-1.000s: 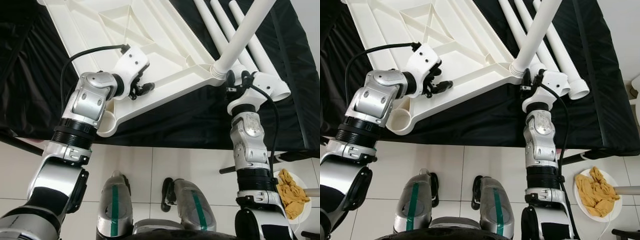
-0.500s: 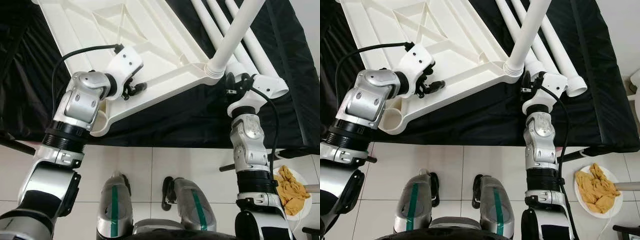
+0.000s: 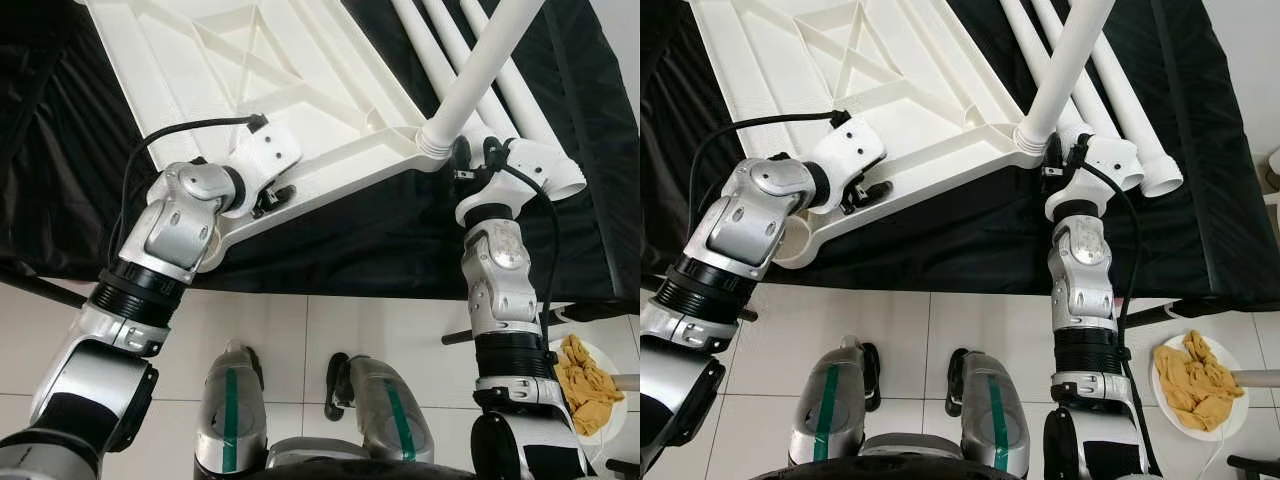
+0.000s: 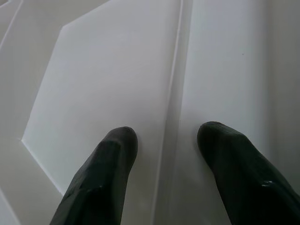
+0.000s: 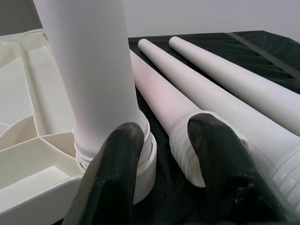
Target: Building children table
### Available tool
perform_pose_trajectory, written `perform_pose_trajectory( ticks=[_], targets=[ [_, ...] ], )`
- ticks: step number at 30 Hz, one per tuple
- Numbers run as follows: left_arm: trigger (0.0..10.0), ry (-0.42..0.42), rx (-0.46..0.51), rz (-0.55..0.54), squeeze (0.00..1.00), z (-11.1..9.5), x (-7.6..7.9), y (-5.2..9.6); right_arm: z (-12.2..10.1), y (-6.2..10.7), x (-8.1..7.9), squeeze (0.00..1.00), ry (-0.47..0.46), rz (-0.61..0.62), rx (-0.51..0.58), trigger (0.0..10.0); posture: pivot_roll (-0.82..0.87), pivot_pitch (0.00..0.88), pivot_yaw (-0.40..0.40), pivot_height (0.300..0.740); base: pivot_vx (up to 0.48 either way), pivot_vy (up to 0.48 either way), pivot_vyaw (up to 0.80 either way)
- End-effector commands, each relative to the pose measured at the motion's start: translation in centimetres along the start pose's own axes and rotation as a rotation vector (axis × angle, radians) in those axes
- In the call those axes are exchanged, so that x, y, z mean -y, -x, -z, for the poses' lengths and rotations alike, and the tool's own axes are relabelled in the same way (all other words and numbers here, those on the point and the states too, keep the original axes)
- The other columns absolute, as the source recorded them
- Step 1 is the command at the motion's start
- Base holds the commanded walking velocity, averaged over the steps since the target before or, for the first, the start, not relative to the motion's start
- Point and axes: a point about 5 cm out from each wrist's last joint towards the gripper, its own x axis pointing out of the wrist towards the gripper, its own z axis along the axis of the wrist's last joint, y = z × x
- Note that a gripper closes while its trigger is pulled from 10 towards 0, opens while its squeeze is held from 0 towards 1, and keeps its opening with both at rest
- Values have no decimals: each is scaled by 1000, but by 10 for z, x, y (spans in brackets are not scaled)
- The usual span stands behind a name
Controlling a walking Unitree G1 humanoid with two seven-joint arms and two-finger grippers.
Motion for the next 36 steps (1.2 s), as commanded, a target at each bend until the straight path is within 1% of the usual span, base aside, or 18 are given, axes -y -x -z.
perform_pose_trajectory(
  ticks=[1,4,6,10,15,17,22,24,30,31,36],
  targets=[
    [10000,-9,-7,113,0,0,17,-3,4,-2,3,0,-6,-3,-29,10000,38,78,-36,740,0,0,0],
    [10000,-12,-13,128,0,1,19,-2,3,-5,5,0,-13,-11,-34,10000,40,78,-34,740,0,0,0],
    [10000,-22,-15,127,0,1,21,0,4,-6,3,0,-31,-53,-45,10000,45,80,-35,740,0,0,0],
    [10000,-23,-14,126,0,0,21,1,4,-7,2,0,-43,-77,-53,10000,47,81,-35,740,0,0,0],
    [10000,-31,-6,127,0,-3,22,4,3,-11,2,0,-44,-104,-63,10000,49,82,-37,740,0,0,0],
    [10000,-45,1,123,0,-7,22,7,0,-17,3,0,-41,-133,-61,10000,51,84,-40,740,0,0,0],
    [10000,-50,2,123,0,-8,22,9,-2,-21,4,0,-40,-144,-58,10000,51,84,-40,740,0,0,0],
    [10000,-54,9,122,0,-11,22,12,-5,-28,4,0,-42,-153,-55,10000,53,85,-42,740,0,0,0],
    [10000,-57,12,121,0,-13,23,13,-7,-32,4,0,-43,-161,-54,10000,59,87,-46,740,0,0,0],
    [10000,-63,17,121,0,-15,23,17,-8,-39,3,0,-42,-178,-57,10000,62,90,-47,740,0,0,0],
    [10000,-68,20,129,0,-16,25,21,-8,-48,-1,0,-40,-198,-64,10000,71,94,-50,740,0,0,0]
  ],
)
